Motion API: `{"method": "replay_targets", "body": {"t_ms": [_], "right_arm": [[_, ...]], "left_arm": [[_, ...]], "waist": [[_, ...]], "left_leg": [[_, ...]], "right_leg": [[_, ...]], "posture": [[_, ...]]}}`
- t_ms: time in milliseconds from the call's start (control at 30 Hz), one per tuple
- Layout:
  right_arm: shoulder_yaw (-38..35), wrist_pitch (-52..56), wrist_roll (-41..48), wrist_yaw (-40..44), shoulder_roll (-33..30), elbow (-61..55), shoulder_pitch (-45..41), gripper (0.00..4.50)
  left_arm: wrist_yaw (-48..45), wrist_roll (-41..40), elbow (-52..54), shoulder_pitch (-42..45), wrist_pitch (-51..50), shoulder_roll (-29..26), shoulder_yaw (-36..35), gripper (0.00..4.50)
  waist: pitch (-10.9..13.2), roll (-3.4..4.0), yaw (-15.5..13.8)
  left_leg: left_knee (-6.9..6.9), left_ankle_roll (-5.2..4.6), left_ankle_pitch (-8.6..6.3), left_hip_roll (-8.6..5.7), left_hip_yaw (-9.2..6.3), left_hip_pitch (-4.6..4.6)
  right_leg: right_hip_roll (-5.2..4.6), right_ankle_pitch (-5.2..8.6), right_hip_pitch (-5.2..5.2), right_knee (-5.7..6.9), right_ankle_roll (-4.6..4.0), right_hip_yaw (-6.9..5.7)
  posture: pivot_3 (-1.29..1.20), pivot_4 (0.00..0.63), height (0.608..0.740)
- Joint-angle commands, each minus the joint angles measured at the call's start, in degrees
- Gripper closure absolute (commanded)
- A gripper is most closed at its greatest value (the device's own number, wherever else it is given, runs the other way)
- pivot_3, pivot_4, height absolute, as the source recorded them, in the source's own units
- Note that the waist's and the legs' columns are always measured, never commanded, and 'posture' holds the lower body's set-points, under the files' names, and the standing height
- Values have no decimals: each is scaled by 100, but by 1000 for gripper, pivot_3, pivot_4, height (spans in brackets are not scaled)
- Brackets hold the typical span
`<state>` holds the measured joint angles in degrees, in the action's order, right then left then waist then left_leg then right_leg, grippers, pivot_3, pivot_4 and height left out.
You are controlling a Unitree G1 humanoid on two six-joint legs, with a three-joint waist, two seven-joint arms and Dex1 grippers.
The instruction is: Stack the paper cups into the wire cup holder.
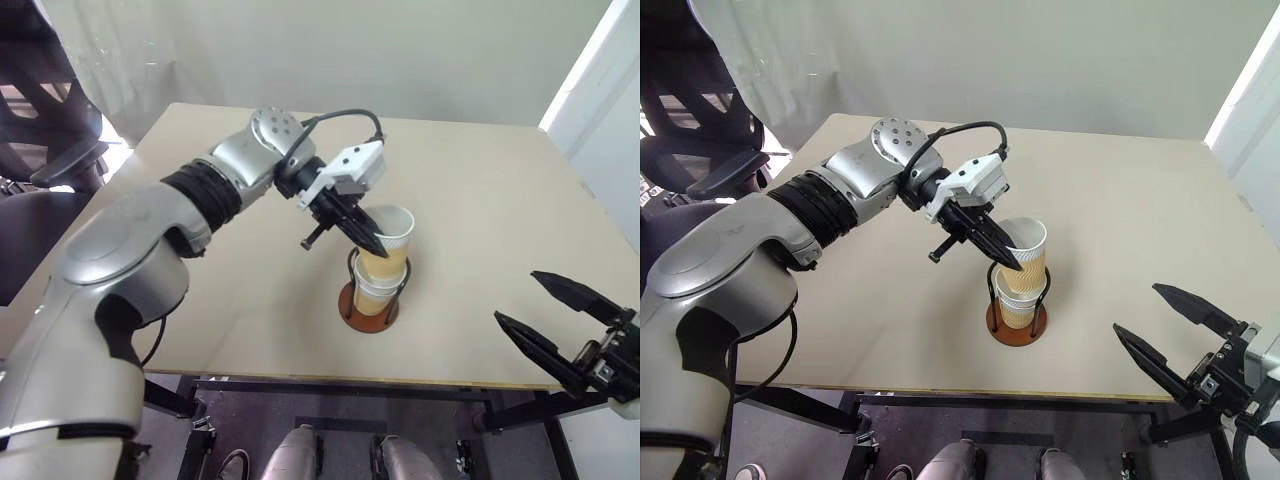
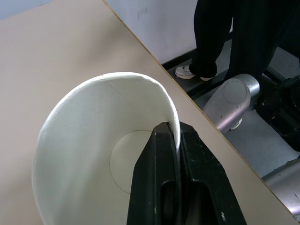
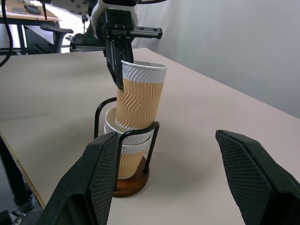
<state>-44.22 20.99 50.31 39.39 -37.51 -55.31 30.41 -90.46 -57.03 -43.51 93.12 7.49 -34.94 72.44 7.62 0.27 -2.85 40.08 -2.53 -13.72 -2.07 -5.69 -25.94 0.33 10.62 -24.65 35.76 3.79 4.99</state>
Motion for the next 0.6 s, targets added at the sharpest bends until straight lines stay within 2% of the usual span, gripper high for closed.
{"method": "replay_targets", "body": {"t_ms": [33,200,300,567,600], "right_arm": [[-45,-117,-21,-71,-60,-79,-19,1117],[-38,-114,-57,-67,-105,-21,-50,1117],[-12,-106,-82,-78,-126,11,-89,1117],[74,-67,-129,-112,-156,24,-157,1117],[81,-62,-130,-108,-166,31,-165,1117]], "left_arm": [[-204,-64,12,146,68,1,-30,4462],[-204,-65,17,175,-79,-13,2,4462],[-204,-34,15,185,-118,-24,41,3888],[-204,85,-53,155,138,-4,46,964],[-204,132,-95,150,235,5,32,964]], "waist": [[0,0,0],[0,0,0],[0,0,0],[0,0,-1],[0,0,-1]], "left_leg": [[0,0,0,0,0,0],[0,0,0,0,0,0],[0,1,0,0,0,0],[0,1,-1,0,0,0],[0,1,-1,0,0,0]], "right_leg": [[0,0,0,0,0,0],[0,0,0,0,0,0],[0,0,1,0,0,0],[-1,1,1,-1,0,0],[0,1,1,-1,0,0]], "posture": [[0,150,740],[0,150,740],[0,150,740],[0,150,740],[0,150,740]]}}
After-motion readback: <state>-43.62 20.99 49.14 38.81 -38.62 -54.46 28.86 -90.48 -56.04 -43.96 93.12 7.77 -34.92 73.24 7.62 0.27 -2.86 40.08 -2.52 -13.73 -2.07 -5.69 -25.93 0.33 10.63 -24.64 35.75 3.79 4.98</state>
